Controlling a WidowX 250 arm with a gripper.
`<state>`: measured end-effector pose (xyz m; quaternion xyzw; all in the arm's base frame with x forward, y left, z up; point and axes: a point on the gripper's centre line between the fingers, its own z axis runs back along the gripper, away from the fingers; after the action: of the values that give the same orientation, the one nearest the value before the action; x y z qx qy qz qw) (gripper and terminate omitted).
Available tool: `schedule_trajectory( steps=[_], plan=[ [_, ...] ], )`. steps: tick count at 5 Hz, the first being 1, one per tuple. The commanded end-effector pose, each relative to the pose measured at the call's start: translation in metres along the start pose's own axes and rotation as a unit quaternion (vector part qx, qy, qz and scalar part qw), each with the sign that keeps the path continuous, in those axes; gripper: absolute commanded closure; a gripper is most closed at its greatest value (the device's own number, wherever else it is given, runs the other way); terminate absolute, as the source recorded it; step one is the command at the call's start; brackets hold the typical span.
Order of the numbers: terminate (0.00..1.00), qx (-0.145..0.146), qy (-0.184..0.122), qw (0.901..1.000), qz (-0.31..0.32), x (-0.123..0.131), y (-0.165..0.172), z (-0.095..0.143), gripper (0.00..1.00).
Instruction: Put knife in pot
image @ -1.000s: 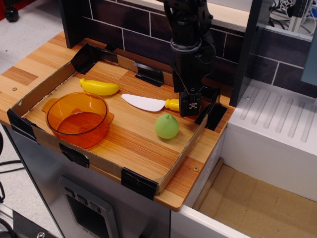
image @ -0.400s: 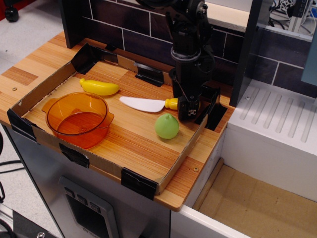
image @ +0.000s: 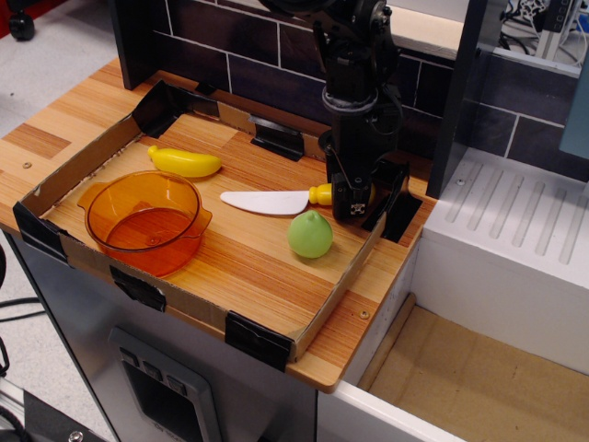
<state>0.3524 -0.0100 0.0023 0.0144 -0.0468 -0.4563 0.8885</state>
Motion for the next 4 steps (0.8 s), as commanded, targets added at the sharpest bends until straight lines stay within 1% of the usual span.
schedule_trajectory(
  steps=[1, 2, 3, 4],
  plan=[
    [0.00, 0.010, -0.037, 0.9983, -0.043, -0.009, 0.010, 0.050, 1.00],
    [0.00, 0.007, -0.055, 0.9983, -0.018, -0.009, 0.013, 0.073, 1.00],
    [0.00, 0.027, -0.071, 0.9970, 0.017, -0.009, 0.016, 0.100, 1.00],
    [0.00, 0.030, -0.068, 0.9965, 0.039, -0.019, 0.017, 0.120, 1.00]
  ],
)
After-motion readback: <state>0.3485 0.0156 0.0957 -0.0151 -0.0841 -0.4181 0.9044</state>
